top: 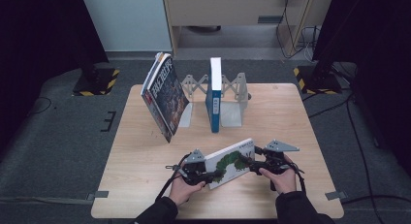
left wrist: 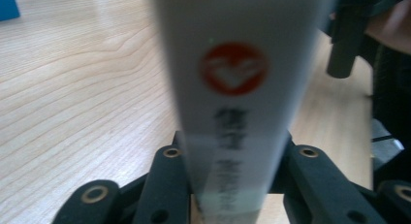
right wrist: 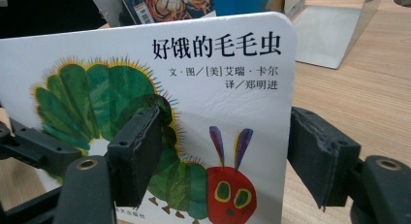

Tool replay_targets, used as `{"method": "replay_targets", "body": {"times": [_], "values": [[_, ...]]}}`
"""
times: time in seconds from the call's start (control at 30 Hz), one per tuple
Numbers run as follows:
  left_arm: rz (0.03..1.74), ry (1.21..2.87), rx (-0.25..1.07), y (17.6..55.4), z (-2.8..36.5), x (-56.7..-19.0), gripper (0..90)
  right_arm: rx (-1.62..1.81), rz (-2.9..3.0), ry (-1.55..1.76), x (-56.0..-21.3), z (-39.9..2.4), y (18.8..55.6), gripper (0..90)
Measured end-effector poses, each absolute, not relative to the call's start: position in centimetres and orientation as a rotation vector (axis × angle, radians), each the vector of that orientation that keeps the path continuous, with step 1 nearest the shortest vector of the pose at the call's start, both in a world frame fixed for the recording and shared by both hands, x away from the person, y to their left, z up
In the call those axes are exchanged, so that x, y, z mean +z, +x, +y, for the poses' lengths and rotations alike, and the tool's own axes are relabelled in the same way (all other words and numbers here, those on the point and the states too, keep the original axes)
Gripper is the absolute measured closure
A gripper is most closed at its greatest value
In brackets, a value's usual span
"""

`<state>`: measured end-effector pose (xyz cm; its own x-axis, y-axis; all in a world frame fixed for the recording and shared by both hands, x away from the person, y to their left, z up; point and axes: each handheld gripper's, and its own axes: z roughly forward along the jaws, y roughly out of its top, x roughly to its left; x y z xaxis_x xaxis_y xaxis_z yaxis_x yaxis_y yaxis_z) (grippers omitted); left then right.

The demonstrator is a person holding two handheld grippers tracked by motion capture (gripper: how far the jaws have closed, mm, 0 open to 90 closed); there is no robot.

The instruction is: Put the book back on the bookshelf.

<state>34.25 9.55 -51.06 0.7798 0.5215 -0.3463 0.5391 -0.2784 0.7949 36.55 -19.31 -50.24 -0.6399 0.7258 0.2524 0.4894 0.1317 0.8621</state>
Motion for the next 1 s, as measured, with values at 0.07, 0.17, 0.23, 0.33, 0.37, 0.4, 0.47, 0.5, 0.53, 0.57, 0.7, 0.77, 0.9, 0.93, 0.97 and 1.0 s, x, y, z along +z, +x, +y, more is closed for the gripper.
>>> {"method": "replay_targets", "body": {"times": [0.07, 0.17, 0.23, 0.33, 0.37, 0.4, 0.47, 0.5, 0.53, 0.57, 0.7, 0.77, 0.9, 0.93, 0.97, 1.0], "values": [[0.795, 1.925, -0.039, 34.1, 9.5, -50.6, 72.6, 1.529, 2.167, 1.210, -50.1, -19.4, 36.5, 30.3], [0.811, 1.896, -0.053, 34.1, 9.6, -50.0, 74.0, 1.557, 2.145, 1.225, -49.9, -19.8, 36.5, 29.9], [0.825, 1.887, -0.054, 34.1, 9.9, -49.6, 74.1, 1.560, 2.126, 1.246, -49.7, -20.2, 36.6, 29.4], [0.854, 1.866, -0.055, 34.1, 10.3, -48.9, 74.2, 1.542, 2.114, 1.262, -49.7, -20.7, 36.7, 28.4], [0.862, 1.862, -0.050, 34.1, 10.4, -48.6, 74.2, 1.525, 2.106, 1.271, -49.7, -20.9, 36.8, 28.1], [0.871, 1.856, -0.049, 34.1, 10.5, -48.4, 74.2, 1.506, 2.106, 1.280, -49.7, -21.1, 36.8, 27.7], [0.882, 1.848, -0.047, 34.1, 10.6, -48.1, 74.3, 1.483, 2.092, 1.307, -49.7, -21.4, 36.9, 26.4], [0.892, 1.846, -0.048, 34.1, 10.7, -47.9, 74.3, 1.470, 2.084, 1.309, -49.8, -21.7, 36.9, 25.7], [0.894, 1.842, -0.048, 34.1, 10.8, -47.8, 74.3, 1.455, 2.080, 1.319, -49.8, -21.9, 37.0, 25.0], [0.897, 1.841, -0.047, 34.1, 10.8, -47.6, 74.3, 1.440, 2.082, 1.322, -49.9, -22.1, 37.0, 24.6], [0.901, 1.824, -0.040, 34.2, 11.1, -46.7, 74.3, 1.296, 2.095, 1.347, -50.2, -22.9, 37.2, 22.1], [0.899, 1.813, -0.032, 34.1, 11.2, -46.3, 74.3, 1.217, 2.099, 1.362, -50.5, -23.3, 37.4, 20.2], [0.899, 1.802, -0.005, 34.2, 11.5, -45.4, 74.3, 1.132, 2.107, 1.397, -51.1, -24.3, 37.7, 17.4], [0.902, 1.797, 0.005, 34.3, 11.6, -45.2, 74.3, 1.110, 2.110, 1.418, -51.2, -24.5, 37.7, 16.9], [0.903, 1.794, 0.014, 34.3, 11.6, -45.0, 74.3, 1.092, 2.116, 1.411, -51.3, -24.7, 37.8, 16.7], [0.904, 1.788, 0.021, 34.4, 11.7, -44.8, 74.3, 1.079, 2.117, 1.416, -51.4, -24.8, 37.8, 16.7]]}}
